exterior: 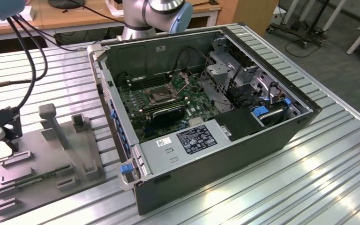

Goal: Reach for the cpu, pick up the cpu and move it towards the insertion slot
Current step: 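Pick up the cpu and move it towards the insertion slot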

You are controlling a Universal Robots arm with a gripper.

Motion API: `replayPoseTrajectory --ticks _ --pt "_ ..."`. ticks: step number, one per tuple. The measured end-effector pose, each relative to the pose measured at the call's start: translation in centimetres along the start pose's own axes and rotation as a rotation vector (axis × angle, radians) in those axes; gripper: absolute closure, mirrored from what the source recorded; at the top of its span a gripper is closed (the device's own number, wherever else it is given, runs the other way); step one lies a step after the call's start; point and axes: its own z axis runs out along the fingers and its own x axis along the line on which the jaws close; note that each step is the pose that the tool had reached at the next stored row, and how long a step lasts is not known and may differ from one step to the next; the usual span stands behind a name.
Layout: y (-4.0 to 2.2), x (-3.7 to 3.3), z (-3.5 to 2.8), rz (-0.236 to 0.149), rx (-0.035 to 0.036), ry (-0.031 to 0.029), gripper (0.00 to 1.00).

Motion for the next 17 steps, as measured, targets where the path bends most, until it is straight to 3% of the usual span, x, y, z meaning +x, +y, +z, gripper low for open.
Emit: replayPoseTrajectory --ticks 17 --pt "0.01 -0.01 -0.43 0.0 -0.0027 -0.0002 0.46"
